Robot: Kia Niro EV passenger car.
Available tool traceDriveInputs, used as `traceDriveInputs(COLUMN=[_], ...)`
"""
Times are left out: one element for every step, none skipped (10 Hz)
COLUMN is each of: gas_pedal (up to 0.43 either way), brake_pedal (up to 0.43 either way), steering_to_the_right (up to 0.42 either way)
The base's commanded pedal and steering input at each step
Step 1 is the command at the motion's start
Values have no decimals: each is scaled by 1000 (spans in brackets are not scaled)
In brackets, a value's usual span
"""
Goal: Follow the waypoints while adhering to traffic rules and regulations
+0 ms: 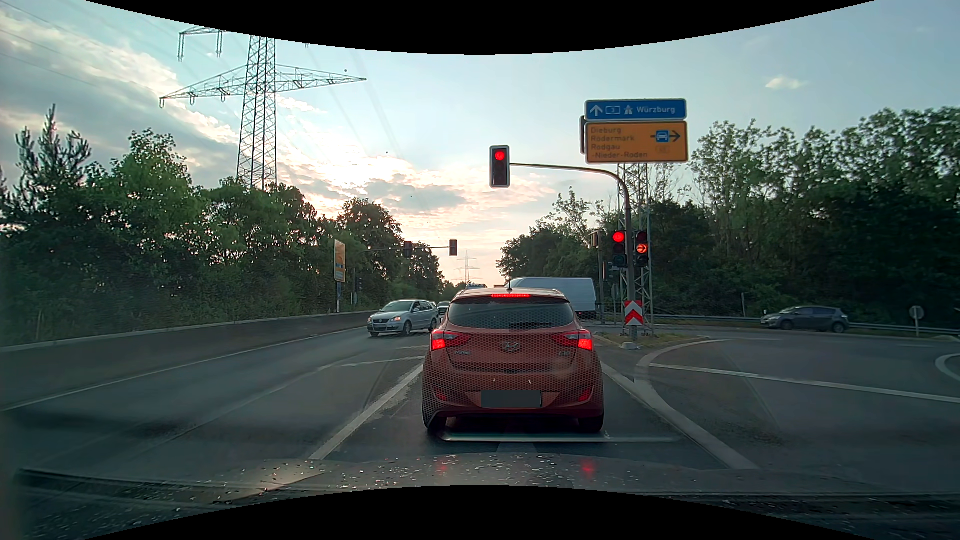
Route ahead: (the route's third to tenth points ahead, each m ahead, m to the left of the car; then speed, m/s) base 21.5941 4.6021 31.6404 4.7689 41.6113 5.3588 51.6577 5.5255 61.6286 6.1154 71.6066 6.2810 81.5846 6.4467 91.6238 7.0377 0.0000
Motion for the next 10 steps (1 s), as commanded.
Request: traceDriveInputs(gas_pedal=[0,0,0,0,0,0,0,0,0,0], brake_pedal=[305,305,305,305,305,305,305,305,305,305], steering_to_the_right=[-5,-5,-5,-5,-5,-5,-5,-5,-5,-5])
